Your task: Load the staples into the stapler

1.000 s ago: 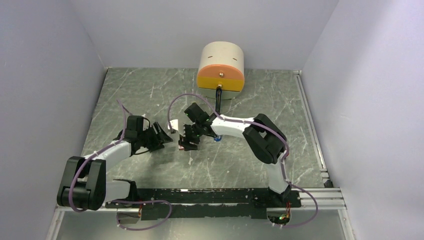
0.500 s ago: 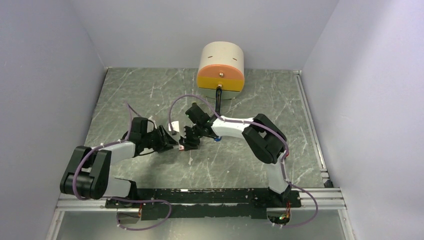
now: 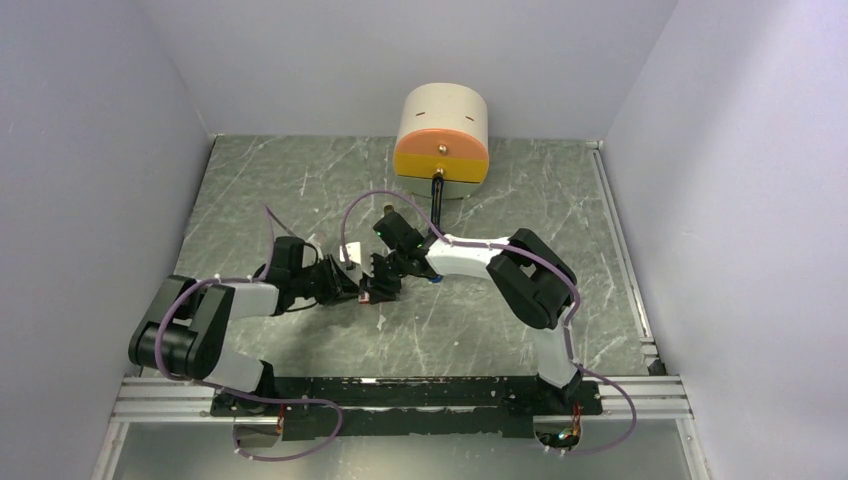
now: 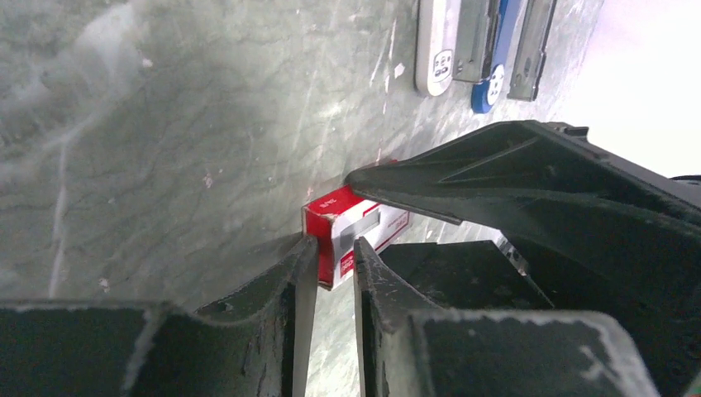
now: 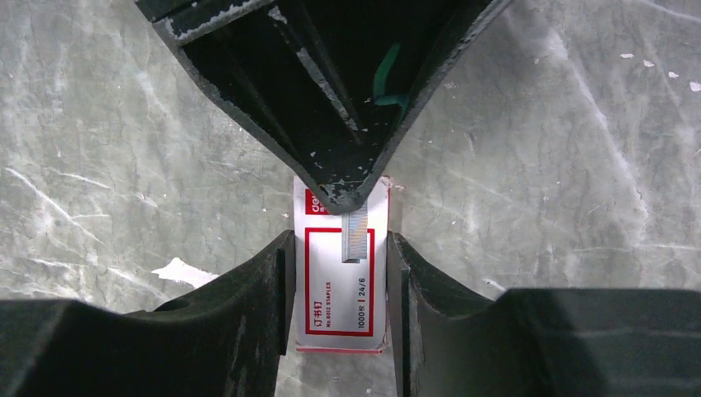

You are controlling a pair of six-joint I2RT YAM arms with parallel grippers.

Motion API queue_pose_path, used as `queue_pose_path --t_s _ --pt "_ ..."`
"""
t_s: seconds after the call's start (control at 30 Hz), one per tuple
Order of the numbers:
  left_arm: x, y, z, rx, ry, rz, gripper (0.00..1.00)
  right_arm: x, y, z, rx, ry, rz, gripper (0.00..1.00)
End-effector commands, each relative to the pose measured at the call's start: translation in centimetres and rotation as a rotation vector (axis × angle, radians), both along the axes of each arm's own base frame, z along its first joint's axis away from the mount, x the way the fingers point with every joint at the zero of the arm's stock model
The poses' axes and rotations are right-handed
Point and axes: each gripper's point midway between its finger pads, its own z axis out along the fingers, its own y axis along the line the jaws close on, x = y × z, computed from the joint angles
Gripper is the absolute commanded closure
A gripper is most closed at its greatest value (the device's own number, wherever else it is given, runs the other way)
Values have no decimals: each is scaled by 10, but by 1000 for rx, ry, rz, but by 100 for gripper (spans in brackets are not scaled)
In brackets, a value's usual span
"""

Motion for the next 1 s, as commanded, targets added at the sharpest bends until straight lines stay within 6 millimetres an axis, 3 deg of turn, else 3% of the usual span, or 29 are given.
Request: queue_pose_path --t_s 0.0,0.27,0.63,0.87,0.97 --pt "-5 -8 2 -41 -12 -37 73 -7 3 7 28 23 2 60" --pt "-8 -18 7 -102 -24 -66 74 -12 6 7 36 34 17 59" --pt "-12 -23 13 -104 -50 -99 83 -20 17 2 30 6 5 56" --pt "-15 -28 18 -120 -53 -123 80 -19 26 7 74 9 -27 52" --pt "-13 -24 13 -84 -45 -112 81 -13 21 4 50 -13 -56 48"
